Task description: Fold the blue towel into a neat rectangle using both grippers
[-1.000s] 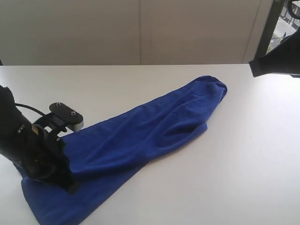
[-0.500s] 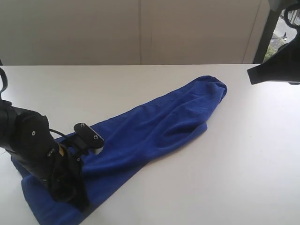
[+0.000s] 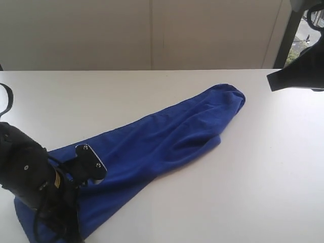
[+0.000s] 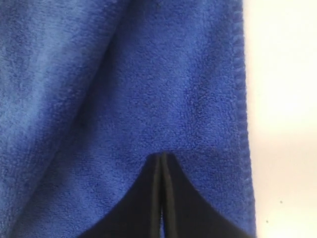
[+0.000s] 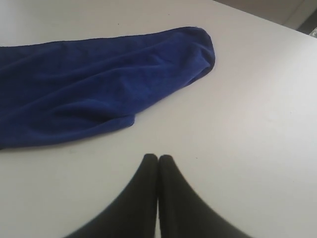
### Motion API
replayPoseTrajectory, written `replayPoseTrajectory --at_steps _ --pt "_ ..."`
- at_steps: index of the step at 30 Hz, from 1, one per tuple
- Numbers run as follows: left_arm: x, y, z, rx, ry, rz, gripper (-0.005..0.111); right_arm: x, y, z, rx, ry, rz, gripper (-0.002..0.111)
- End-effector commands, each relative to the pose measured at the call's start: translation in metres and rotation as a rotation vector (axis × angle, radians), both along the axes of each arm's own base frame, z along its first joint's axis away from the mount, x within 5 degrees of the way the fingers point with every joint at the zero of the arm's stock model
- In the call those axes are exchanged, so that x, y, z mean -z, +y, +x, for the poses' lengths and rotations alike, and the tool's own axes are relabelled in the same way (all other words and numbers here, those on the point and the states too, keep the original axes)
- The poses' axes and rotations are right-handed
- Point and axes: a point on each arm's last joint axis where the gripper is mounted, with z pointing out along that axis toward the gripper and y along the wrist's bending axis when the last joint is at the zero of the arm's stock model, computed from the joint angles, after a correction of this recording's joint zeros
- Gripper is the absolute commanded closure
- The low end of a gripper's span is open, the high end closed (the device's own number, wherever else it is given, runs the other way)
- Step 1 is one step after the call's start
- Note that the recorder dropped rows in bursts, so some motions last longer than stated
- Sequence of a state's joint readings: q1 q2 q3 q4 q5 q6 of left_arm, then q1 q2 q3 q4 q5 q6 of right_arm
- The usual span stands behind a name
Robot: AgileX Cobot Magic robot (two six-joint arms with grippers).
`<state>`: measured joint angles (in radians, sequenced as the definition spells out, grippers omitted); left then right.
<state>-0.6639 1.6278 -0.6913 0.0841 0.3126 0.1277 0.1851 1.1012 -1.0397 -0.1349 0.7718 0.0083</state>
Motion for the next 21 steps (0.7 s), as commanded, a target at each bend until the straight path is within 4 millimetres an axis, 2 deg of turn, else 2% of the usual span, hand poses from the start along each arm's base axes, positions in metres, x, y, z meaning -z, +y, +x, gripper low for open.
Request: replayPoseTrajectory --at_steps 1,14,17,21 --pt "0.019 0.021 -0.032 0.043 0.246 0.235 0.107 -0.001 -0.001 -0.001 -0.003 -0.014 0.0 0.108" --pt "0.008 0.05 -0.044 0.129 0.42 0.564 0.107 0.0 -0.001 -0.001 -0.002 -0.01 0.002 0.108" --pt "0.006 0.049 -0.043 0.123 0.406 0.564 0.107 0.0 -0.001 -0.001 -0.002 -0.006 0.001 0.108" --pt "-0.007 0.038 -0.034 0.097 0.312 0.448 0.107 0.0 -0.001 -0.001 -0.001 -0.003 -0.001 0.108"
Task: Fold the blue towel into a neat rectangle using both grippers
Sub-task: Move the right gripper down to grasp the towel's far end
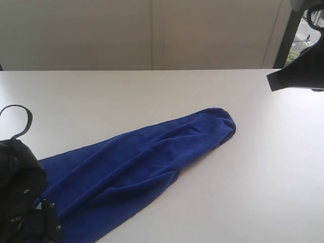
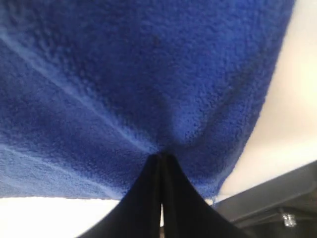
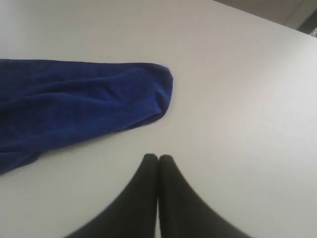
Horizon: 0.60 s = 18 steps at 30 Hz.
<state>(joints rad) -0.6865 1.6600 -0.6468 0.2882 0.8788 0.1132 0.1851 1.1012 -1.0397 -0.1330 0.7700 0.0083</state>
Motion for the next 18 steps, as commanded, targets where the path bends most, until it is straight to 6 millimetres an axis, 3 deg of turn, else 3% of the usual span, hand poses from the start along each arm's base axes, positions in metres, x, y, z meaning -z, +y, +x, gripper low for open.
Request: replayPoseTrajectory --at_steps 1,7,11,15,18 --pt "-0.019 -0.012 0.009 -0.027 -0.109 -0.122 0.107 0.0 -0.001 -0.001 -0.002 -0.008 -0.002 0.108" --pt "-0.065 -0.032 0.028 -0.021 -0.364 -0.381 0.107 0.005 0.0 0.006 -0.003 0.009 -0.005 0.108" --pt "-0.072 -0.033 0.043 -0.028 -0.509 -0.444 0.107 0.014 0.002 0.016 -0.005 0.036 -0.012 0.108" --pt "-0.078 -0.028 0.051 -0.161 -0.626 -0.458 0.107 0.024 0.006 0.03 -0.039 0.036 -0.025 0.108" --pt "-0.094 -0.032 0.052 -0.236 -0.727 -0.582 0.107 0.042 0.014 0.045 -0.11 0.096 -0.036 0.108"
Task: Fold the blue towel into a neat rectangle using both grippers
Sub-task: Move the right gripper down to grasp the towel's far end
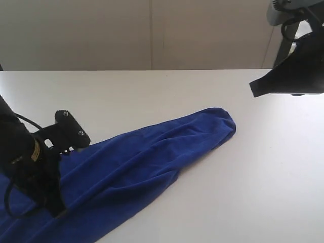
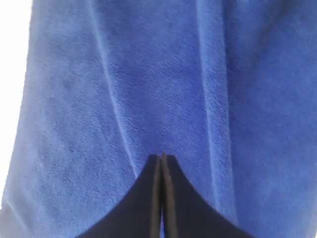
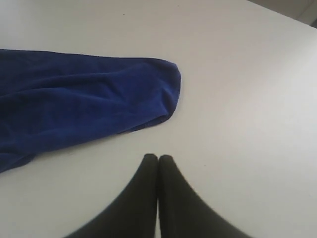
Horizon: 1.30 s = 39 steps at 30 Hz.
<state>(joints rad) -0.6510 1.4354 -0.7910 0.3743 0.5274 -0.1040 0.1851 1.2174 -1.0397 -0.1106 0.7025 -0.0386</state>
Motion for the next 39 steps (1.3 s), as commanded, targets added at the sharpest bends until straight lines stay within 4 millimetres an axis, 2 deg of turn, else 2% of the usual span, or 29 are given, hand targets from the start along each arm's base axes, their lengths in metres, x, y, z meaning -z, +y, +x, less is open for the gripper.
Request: replayPoseTrajectory --at_steps 1,6,9,12,15,19,23,26,31,34,38,39 --pt "-0.028 -0.004 0.001 -0.121 -0.162 -0.222 0.107 0.028 0.01 0.022 -0.087 0.085 0.005 0.108" --pt "-0.072 0.002 -0.012 -0.119 -0.364 -0.475 0.107 0.07 0.02 0.058 -0.145 0.249 -0.011 0.108" --pt "-0.086 0.015 -0.031 -0.097 -0.443 -0.543 0.107 0.081 0.021 0.084 -0.139 0.285 -0.011 0.108" --pt "-0.091 0.03 -0.052 -0.087 -0.505 -0.611 0.107 0.087 0.028 0.113 -0.157 0.298 -0.007 0.108" --pt "-0.088 0.043 -0.073 -0.099 -0.549 -0.701 0.107 0.104 0.035 0.14 -0.178 0.33 0.011 0.108" --pt "-0.072 0.062 -0.095 -0.139 -0.551 -0.743 0.107 0.126 0.04 0.171 -0.182 0.348 0.007 0.108" --pt "-0.057 0.073 -0.109 -0.149 -0.552 -0.748 0.107 0.155 0.045 0.199 -0.188 0.399 0.003 0.108" --pt "-0.053 0.078 -0.115 -0.159 -0.554 -0.755 0.107 0.174 0.047 0.214 -0.189 0.424 -0.008 0.108" --pt "-0.053 0.081 -0.119 -0.16 -0.563 -0.759 0.107 0.196 0.045 0.23 -0.146 0.415 -0.041 0.108" --pt "-0.052 0.081 -0.119 -0.158 -0.56 -0.748 0.107 0.211 0.039 0.232 -0.134 0.443 -0.075 0.108" --pt "-0.052 0.081 -0.119 -0.161 -0.557 -0.744 0.107 0.222 0.023 0.233 -0.101 0.478 -0.091 0.108" --pt "-0.052 0.081 -0.119 -0.161 -0.557 -0.744 0.107 0.222 0.011 0.234 -0.066 0.484 -0.093 0.108"
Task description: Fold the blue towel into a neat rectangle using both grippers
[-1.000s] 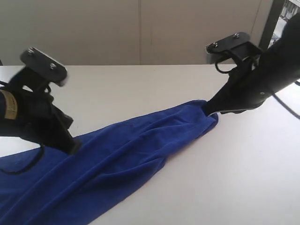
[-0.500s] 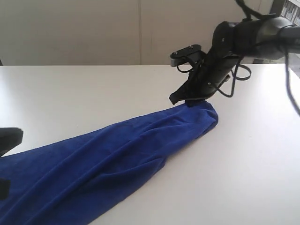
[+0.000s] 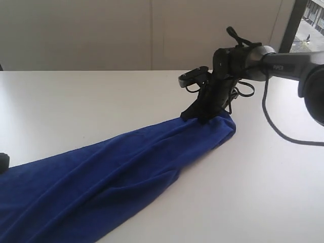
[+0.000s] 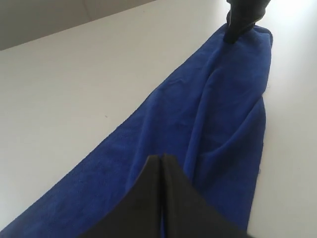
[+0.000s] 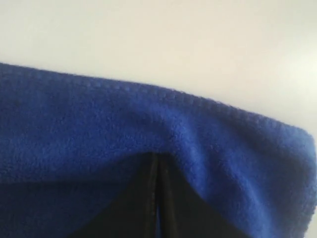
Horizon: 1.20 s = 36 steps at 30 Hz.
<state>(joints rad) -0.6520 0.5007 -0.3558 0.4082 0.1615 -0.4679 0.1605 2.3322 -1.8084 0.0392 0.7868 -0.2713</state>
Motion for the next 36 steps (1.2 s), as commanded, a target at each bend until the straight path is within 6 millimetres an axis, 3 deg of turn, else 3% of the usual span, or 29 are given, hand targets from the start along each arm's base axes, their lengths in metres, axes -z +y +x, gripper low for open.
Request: replayPoseTrajectory --at_steps 1,10,13,17,19,20,24,26,30,33,36 --pt "0.002 0.001 -0.001 -0.004 0.005 -0.001 0.107 0.015 -0.036 0.001 0.073 0.055 -0.063 0.108" --pt "0.002 0.001 -0.001 -0.005 0.006 -0.002 0.107 0.016 -0.099 -0.008 0.138 0.182 -0.225 0.108" --pt "0.002 0.001 -0.001 -0.005 0.006 -0.002 0.107 0.013 -0.11 -0.009 0.154 0.173 -0.277 0.108" --pt "0.003 0.002 -0.001 -0.008 0.013 0.003 0.107 -0.016 -0.11 -0.005 0.164 0.069 -0.262 0.108" --pt "0.004 0.0 0.0 -0.015 0.037 -0.008 0.107 -0.05 -0.109 -0.01 0.204 0.014 -0.245 0.108" --pt "0.005 -0.001 0.001 -0.02 0.05 -0.009 0.107 -0.058 -0.109 -0.012 0.209 0.011 -0.243 0.108" --pt "0.021 -0.017 0.019 -0.014 0.172 0.034 0.107 -0.095 -0.105 -0.035 0.232 -0.016 -0.187 0.108" --pt "0.022 -0.029 0.032 -0.005 0.2 0.044 0.107 -0.102 -0.104 -0.053 0.228 -0.021 -0.185 0.108" --pt "0.014 -0.069 0.087 0.006 0.265 0.157 0.107 -0.09 -0.102 -0.108 0.236 0.042 -0.173 0.108" --pt "0.024 -0.076 0.1 -0.035 0.386 0.244 0.107 -0.079 -0.096 -0.133 0.274 0.078 -0.11 0.108" --pt "0.043 -0.078 0.097 -0.05 0.582 0.356 0.107 -0.079 -0.085 -0.165 0.265 0.053 -0.032 0.108"
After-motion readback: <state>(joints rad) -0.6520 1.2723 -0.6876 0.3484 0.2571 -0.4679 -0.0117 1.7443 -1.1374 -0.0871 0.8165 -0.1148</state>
